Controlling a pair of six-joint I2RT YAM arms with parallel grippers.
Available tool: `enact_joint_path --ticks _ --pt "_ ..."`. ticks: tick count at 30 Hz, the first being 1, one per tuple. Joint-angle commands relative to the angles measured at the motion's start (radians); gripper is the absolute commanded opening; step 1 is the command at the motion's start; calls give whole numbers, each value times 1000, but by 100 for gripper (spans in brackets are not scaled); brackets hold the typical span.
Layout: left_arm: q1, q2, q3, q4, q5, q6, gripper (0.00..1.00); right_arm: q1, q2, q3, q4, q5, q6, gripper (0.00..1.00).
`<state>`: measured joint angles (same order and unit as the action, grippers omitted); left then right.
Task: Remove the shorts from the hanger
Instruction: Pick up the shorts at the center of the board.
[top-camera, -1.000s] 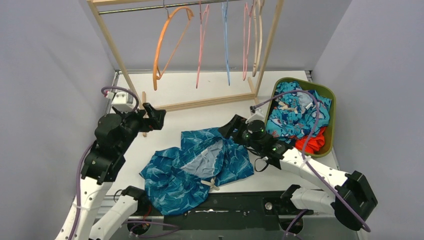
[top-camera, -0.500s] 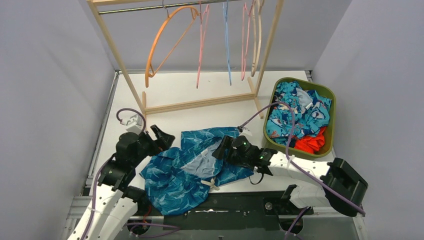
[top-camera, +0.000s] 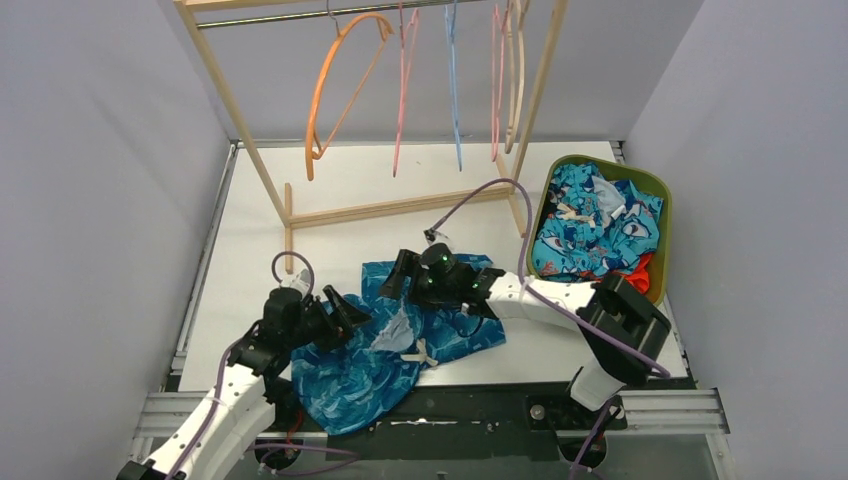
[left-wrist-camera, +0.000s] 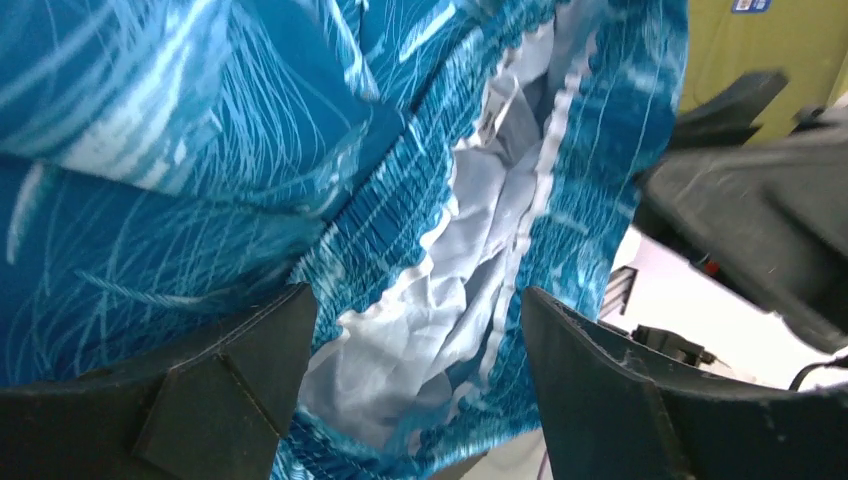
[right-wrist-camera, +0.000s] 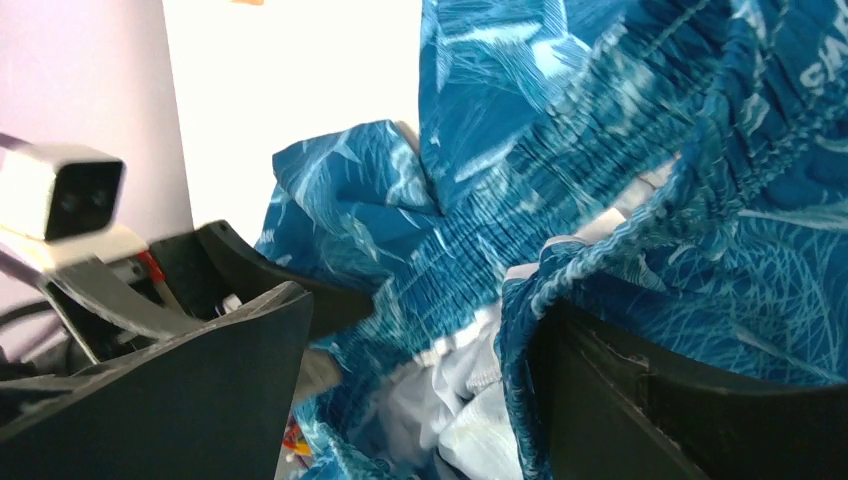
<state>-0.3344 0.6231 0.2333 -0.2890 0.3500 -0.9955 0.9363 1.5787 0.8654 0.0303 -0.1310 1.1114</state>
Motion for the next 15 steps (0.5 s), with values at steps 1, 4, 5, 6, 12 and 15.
enact_joint_path --ticks 1,4,5,6,12,15 --pt "-5 -113 -31 117 54 -118 72 -6 91 125 -7 -29 -57 78" --pt "-6 -183 -49 101 48 -161 66 3 155 182 -69 -29 -64 78" --pt "-6 -203 -52 90 41 -166 63 7 174 200 -96 -14 -65 78" --pt "-6 -220 -52 73 33 -169 61 13 189 219 -132 6 -71 78" --pt "-8 -300 22 -71 -82 -176 54 42 283 349 -363 150 -149 80" --pt "-6 -321 111 -166 -186 -138 56 67 333 394 -437 222 -173 82"
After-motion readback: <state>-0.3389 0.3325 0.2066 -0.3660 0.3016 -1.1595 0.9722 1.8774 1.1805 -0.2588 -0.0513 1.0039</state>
